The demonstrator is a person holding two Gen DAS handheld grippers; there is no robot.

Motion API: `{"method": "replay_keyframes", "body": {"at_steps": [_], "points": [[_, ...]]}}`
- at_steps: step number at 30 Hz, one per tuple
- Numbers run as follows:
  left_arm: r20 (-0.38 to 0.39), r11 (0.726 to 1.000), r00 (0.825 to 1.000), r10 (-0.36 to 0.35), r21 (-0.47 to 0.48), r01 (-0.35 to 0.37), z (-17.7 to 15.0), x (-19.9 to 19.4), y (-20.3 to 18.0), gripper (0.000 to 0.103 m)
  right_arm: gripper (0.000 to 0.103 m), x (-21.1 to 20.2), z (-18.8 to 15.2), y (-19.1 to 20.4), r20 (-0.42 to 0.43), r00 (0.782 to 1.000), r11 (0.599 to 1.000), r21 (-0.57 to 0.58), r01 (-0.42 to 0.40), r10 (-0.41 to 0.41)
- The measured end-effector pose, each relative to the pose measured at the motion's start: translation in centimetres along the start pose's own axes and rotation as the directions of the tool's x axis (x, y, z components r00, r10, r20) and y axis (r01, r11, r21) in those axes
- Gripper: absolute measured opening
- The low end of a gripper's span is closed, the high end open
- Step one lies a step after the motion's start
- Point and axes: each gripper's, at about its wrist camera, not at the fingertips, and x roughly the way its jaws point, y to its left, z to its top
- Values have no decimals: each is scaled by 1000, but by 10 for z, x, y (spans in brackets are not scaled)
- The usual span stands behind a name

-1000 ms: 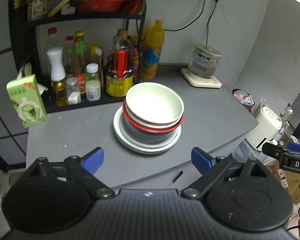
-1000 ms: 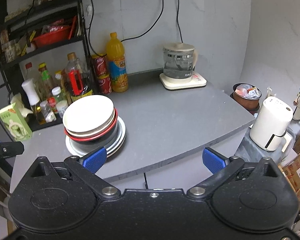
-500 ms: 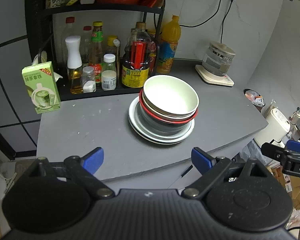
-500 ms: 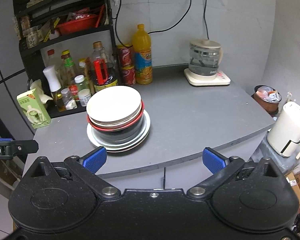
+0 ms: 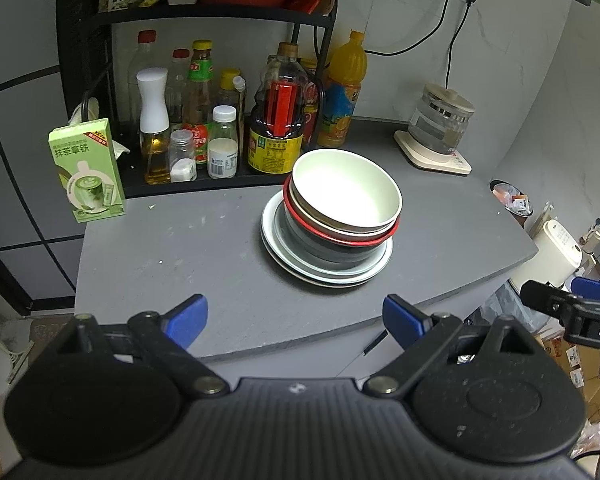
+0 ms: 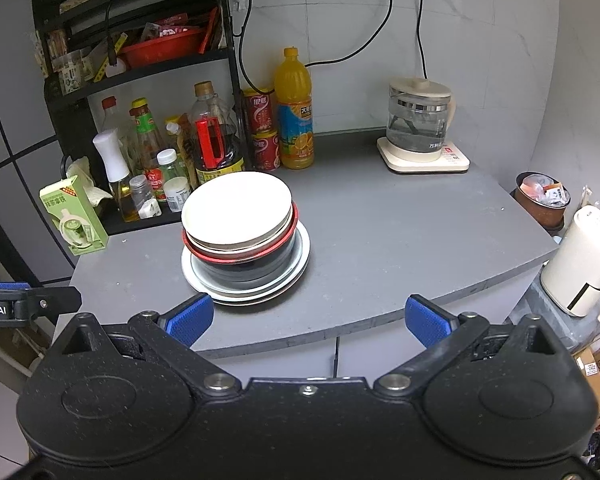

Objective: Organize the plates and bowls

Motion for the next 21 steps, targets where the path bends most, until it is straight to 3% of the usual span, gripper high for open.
{"method": "replay_keyframes", "body": {"at_steps": [21], "points": [[9,1000,1000,11,-20,-11,5,9,-10,93,103,11,7,-3,-11,1000,1000,-18,-5,5]]}}
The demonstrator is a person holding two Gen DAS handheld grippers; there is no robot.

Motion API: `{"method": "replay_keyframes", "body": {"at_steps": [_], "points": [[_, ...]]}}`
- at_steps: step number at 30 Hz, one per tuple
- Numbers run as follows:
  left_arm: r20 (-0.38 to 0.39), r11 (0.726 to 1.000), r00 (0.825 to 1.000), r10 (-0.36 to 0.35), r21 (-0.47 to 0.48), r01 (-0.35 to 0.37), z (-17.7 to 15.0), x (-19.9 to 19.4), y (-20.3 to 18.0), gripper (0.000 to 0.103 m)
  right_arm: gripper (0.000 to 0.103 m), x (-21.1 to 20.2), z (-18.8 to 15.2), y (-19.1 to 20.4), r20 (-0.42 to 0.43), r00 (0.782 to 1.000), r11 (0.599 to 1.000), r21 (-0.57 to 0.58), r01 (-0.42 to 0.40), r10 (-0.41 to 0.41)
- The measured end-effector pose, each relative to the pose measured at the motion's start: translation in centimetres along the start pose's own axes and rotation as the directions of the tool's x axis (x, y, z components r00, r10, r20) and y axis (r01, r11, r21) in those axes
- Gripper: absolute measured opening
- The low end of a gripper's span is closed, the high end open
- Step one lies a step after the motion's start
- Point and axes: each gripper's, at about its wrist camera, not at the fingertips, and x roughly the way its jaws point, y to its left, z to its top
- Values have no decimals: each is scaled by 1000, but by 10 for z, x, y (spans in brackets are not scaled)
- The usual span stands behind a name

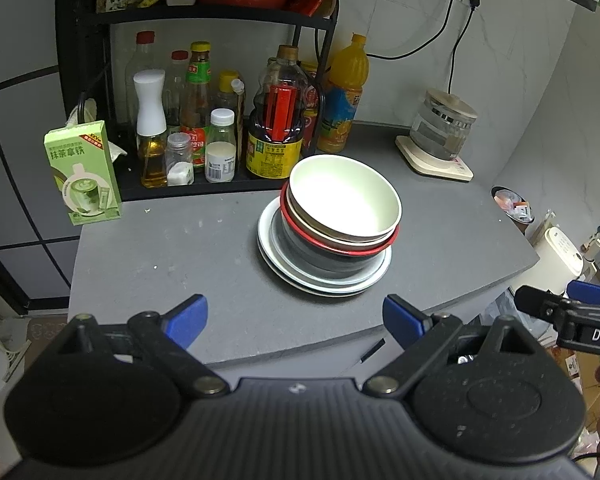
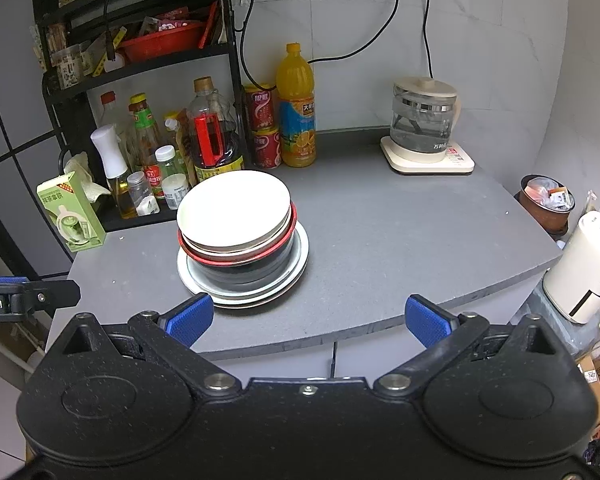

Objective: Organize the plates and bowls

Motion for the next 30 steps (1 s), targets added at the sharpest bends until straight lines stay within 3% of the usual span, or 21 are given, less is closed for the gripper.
{"method": "replay_keyframes", "body": {"at_steps": [30], "points": [[-27,999,999,-20,32,21,5,15,-17,93,103,8,-2,-14,-22,999,999,39,31,-31]]}}
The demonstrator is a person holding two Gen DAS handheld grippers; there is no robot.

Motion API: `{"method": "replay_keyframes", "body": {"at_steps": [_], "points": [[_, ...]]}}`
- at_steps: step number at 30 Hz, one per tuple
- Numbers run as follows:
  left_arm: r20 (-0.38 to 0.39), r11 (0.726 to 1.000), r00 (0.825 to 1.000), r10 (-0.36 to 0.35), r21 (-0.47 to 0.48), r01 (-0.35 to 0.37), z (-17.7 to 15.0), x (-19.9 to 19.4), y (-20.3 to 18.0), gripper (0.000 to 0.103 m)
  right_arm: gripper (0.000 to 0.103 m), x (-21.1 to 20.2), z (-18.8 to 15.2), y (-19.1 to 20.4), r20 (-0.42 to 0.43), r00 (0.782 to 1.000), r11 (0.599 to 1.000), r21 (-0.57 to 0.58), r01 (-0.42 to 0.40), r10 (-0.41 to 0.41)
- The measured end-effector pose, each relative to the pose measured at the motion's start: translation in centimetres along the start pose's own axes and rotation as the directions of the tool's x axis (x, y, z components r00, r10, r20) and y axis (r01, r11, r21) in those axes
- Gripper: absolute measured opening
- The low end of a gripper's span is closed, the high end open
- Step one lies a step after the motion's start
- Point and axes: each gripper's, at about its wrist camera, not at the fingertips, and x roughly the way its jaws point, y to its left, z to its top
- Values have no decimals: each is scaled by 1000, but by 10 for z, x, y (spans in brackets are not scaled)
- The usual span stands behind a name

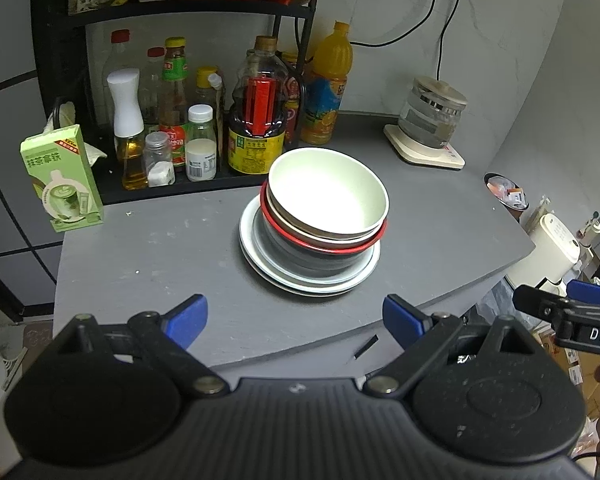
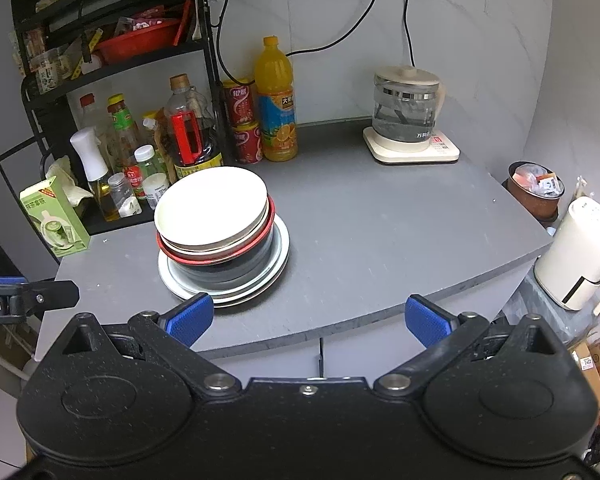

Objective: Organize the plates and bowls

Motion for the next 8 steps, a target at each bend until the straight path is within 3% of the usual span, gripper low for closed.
{"method": "replay_keyframes", "body": {"at_steps": [8], "points": [[-14,1000,1000,-9,13,9,-2,4,-3,93,103,1,-3,-1,-15,1000,1000,11,16,-16]]}}
